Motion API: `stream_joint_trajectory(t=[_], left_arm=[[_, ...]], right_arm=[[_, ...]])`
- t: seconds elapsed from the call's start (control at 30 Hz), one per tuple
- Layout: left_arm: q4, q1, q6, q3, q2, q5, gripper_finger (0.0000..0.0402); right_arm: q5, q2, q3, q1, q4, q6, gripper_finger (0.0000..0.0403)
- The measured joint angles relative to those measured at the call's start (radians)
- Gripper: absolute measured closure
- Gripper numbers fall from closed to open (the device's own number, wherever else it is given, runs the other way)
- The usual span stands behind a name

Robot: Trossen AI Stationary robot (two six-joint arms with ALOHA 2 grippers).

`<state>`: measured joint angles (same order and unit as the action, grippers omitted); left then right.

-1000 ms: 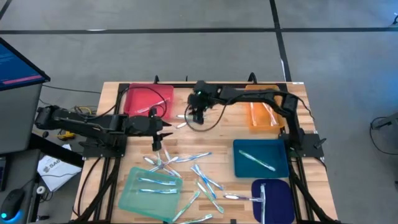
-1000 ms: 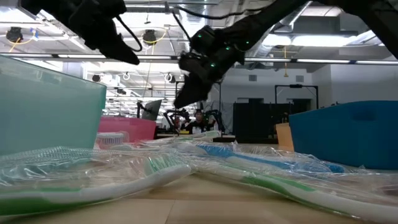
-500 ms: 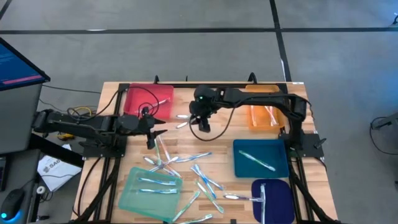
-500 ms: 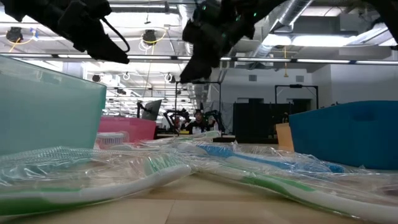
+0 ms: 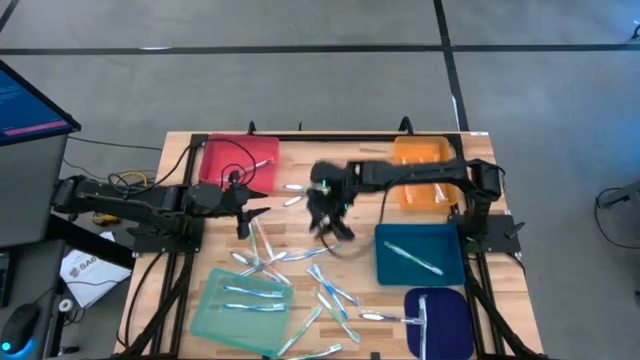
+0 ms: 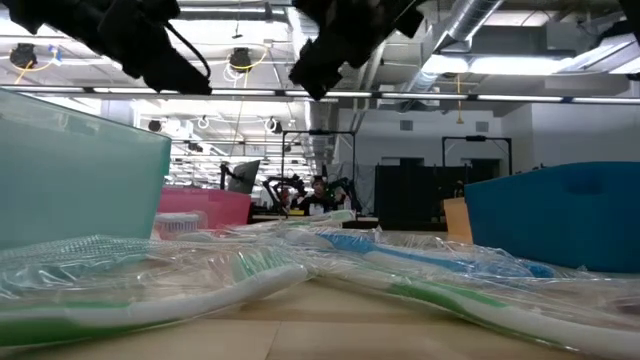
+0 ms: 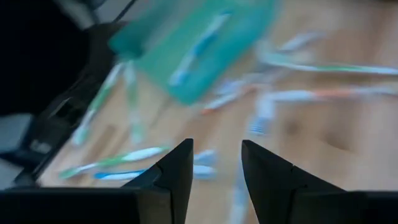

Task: Pick & Place Toothbrushes
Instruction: Put the green toothbrush into the blue bin

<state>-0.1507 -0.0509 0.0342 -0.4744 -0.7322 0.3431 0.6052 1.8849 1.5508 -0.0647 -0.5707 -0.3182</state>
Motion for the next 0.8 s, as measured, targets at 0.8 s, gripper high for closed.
stream_joint_trajectory(t=[0.8], left_arm=[[0.554, -0.362, 0.237, 0.000, -0.121, -0.474, 0.0234]], right_arm=[[-0.455, 0.003, -0.204, 0.486, 0.563, 0.159, 0.0272]])
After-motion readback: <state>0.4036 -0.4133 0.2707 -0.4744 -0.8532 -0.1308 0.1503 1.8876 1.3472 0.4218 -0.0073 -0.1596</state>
